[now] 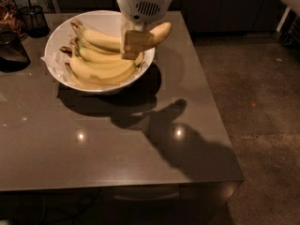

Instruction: Pick banana from white bowl

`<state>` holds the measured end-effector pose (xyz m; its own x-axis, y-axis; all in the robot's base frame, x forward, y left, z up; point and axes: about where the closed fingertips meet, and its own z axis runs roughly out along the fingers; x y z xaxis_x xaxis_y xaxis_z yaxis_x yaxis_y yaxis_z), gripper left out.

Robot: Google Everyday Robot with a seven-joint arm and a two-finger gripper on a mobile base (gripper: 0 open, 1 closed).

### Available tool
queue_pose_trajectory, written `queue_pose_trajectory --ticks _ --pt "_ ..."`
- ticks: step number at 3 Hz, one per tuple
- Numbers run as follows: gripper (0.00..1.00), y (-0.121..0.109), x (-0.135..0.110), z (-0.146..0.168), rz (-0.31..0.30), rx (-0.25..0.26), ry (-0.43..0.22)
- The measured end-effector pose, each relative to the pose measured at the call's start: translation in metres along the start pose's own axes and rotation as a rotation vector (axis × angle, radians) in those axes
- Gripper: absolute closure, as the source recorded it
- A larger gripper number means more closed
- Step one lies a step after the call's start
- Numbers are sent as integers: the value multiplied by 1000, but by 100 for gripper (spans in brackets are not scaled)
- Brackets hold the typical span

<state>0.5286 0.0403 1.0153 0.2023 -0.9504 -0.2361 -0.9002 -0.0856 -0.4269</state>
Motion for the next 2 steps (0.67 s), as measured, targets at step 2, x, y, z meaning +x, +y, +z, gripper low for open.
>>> queue_pose_trajectory --ticks 2 --pt "100 49 -4 -34 91 -13 -27"
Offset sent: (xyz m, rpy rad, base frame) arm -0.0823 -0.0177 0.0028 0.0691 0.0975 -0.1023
